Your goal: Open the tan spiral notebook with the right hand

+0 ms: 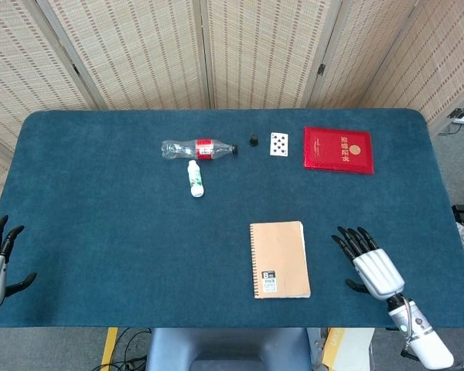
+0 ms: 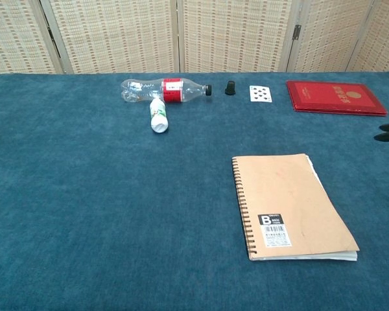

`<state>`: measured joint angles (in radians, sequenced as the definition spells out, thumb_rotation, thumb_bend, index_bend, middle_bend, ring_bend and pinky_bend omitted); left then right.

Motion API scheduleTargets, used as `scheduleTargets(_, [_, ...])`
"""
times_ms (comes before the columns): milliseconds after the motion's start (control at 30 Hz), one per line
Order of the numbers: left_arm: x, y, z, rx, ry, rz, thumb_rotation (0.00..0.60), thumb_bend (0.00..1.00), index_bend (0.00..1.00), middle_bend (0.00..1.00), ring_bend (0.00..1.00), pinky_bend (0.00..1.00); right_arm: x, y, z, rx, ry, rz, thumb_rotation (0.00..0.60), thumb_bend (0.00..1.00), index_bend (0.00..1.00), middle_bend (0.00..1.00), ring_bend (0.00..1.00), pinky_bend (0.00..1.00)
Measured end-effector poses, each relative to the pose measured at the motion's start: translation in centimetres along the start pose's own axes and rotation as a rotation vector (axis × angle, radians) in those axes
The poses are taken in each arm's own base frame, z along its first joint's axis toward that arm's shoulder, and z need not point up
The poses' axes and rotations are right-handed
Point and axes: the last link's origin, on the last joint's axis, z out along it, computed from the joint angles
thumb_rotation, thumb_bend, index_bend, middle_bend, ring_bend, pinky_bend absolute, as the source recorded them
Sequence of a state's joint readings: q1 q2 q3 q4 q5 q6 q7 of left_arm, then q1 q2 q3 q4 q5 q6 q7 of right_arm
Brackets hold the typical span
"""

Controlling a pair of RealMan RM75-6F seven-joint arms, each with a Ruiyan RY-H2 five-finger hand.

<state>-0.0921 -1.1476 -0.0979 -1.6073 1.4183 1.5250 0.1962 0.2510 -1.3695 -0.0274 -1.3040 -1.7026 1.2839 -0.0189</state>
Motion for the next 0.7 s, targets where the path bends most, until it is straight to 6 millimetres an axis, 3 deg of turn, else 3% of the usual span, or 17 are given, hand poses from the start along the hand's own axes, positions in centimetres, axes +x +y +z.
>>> scheduleTargets(167, [-0.1, -0.1, 0.1, 0.001, -0.006, 0.002, 0.600, 0.12, 0.18, 0.05, 0.07, 0.15, -1.0, -1.3, 1.5, 0.029, -0.011, 0.002, 0.600, 0.26, 0.00, 0.00, 0.00, 0.00])
scheduleTargets(700, [0.5, -0.5, -0.1, 0.008, 0.011, -0.022, 0.600, 0.12, 0.18, 0.05, 0.07, 0.15, -2.9, -3.3, 4.6, 0.076, -0.006, 0.028, 0.600, 0.28, 0.00, 0.00, 0.00, 0.00])
